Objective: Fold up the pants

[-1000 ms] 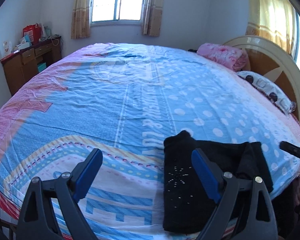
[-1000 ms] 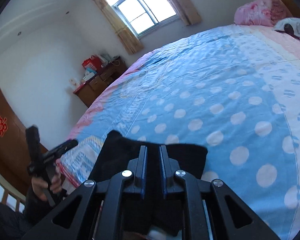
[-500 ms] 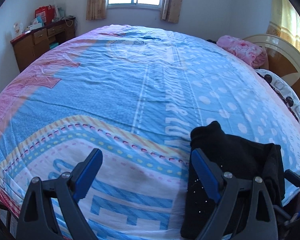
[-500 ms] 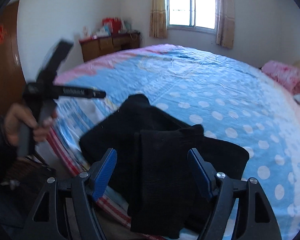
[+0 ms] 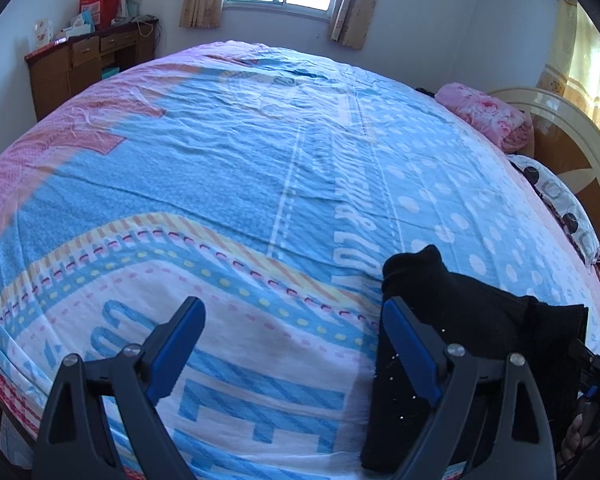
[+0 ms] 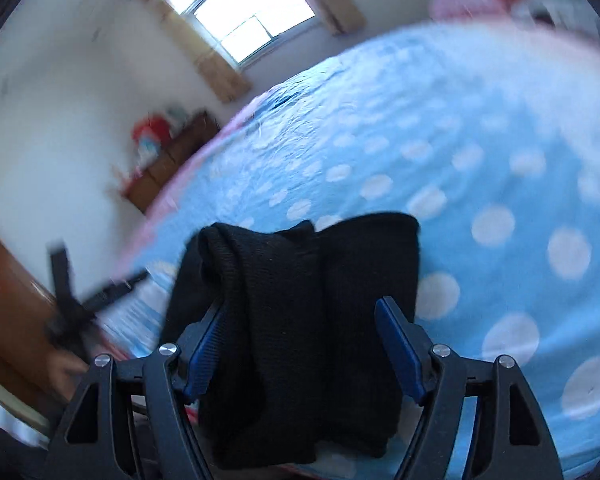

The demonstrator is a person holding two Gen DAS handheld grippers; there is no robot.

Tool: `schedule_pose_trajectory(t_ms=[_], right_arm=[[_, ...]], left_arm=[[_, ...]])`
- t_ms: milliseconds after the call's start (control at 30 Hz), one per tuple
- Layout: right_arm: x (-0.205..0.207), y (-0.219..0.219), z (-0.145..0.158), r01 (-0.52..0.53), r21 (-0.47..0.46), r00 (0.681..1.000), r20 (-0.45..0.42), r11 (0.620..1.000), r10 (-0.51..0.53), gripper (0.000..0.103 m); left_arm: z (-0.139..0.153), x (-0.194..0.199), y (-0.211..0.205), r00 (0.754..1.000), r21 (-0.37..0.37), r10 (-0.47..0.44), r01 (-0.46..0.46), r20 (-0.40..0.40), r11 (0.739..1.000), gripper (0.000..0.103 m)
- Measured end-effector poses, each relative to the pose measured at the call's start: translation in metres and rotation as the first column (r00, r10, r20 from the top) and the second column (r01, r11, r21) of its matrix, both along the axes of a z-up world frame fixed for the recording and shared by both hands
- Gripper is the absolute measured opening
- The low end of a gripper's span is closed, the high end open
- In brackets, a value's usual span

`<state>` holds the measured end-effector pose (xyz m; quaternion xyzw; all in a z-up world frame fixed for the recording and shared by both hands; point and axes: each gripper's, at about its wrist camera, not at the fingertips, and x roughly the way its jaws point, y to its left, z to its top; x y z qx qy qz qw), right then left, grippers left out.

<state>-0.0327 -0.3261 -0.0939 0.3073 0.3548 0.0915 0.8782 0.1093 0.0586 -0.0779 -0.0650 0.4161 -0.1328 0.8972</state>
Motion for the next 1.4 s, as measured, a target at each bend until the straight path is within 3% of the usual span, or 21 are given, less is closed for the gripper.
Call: schedule_pose_trajectory(t_ms=[200, 300, 433, 533, 567, 600, 667, 700, 800, 867, 933, 1033, 1133, 1233, 1333, 1400], right_arm=[[-0.013, -0.044, -0.016, 0.11, 0.194, 0.994, -0.035, 0.975, -0.106, 0.068], [-0.017, -0.046, -0.005, 0.078, 0.193, 0.996, 0.027, 0.978, -0.084, 0.068], [-0.004, -0.033, 0.003, 0.041, 0.102, 0.999, 0.006, 0.994, -0.042, 0.071], [0.007, -0.02, 0.001, 0.009, -0.025, 0.999, -0.034, 1.0, -0.01, 0.071], [0.009, -0.014, 0.001, -0.006, -0.071, 1.0, -0.029, 0.997, 0.004, 0.066], [0.01, -0.007, 0.001, -0.018, -0.117, 1.0, -0.023, 0.993, 0.015, 0.05], [0.014, 0.011, 0.003, -0.049, -0.236, 0.999, -0.033, 0.97, 0.042, 0.044], [0.014, 0.016, 0.005, -0.067, -0.253, 0.998, -0.024, 0.965, 0.063, 0.043], [0.023, 0.014, 0.001, -0.113, -0.111, 0.993, 0.008, 0.987, 0.115, 0.041], [0.026, 0.005, -0.007, -0.082, -0.09, 0.997, 0.0, 0.993, 0.082, 0.041], [0.025, -0.01, -0.019, -0.038, -0.084, 0.999, -0.01, 0.996, 0.038, 0.041], [0.018, -0.032, -0.034, -0.021, 0.051, 1.0, -0.004, 0.998, 0.021, 0.041], [0.02, -0.025, -0.029, -0.044, 0.009, 0.999, 0.0, 0.999, 0.044, 0.048], [0.018, -0.029, -0.025, -0.043, 0.031, 0.999, -0.017, 0.999, 0.043, 0.05], [0.002, -0.047, -0.014, 0.021, 0.089, 1.0, -0.008, 0.996, -0.02, 0.052], [-0.016, -0.06, -0.002, 0.097, 0.074, 0.994, 0.038, 0.993, -0.1, 0.052]], left_arm=[[0.007, -0.003, -0.009, 0.999, 0.017, -0.023, 0.023, 0.026, 1.0, 0.093], [0.012, -0.006, -0.019, 0.998, 0.037, -0.051, 0.05, 0.048, 0.998, 0.093], [0.016, 0.004, -0.036, 0.993, 0.059, -0.097, 0.093, 0.064, 0.994, 0.093], [0.02, 0.015, -0.048, 0.989, 0.067, -0.138, 0.135, 0.048, 0.989, 0.093], [0.021, 0.016, -0.052, 0.986, 0.066, -0.159, 0.156, 0.047, 0.986, 0.093], [0.023, 0.014, -0.053, 0.985, 0.07, -0.164, 0.16, 0.055, 0.985, 0.093], [0.026, 0.01, -0.057, 0.983, 0.075, -0.167, 0.161, 0.082, 0.984, 0.093], [0.027, 0.008, -0.058, 0.982, 0.069, -0.164, 0.158, 0.093, 0.985, 0.093], [0.032, 0.002, -0.067, 0.978, 0.032, -0.178, 0.175, 0.112, 0.984, 0.093], [0.031, -0.001, -0.075, 0.975, 0.028, -0.194, 0.192, 0.112, 0.981, 0.093], [0.028, -0.005, -0.088, 0.967, 0.043, -0.23, 0.226, 0.109, 0.973, 0.093], [0.018, -0.008, -0.11, 0.961, 0.082, -0.255, 0.247, 0.107, 0.966, 0.093], [0.005, -0.009, -0.123, 0.961, 0.104, -0.263, 0.254, 0.084, 0.962, 0.093], [-0.004, -0.011, -0.126, 0.963, 0.152, -0.256, 0.241, 0.089, 0.959, 0.093], [-0.018, -0.001, -0.117, 0.973, 0.169, -0.225, 0.214, 0.05, 0.962, 0.094], [-0.026, 0.005, -0.11, 0.978, 0.123, -0.208, 0.205, 0.011, 0.971, 0.094]])
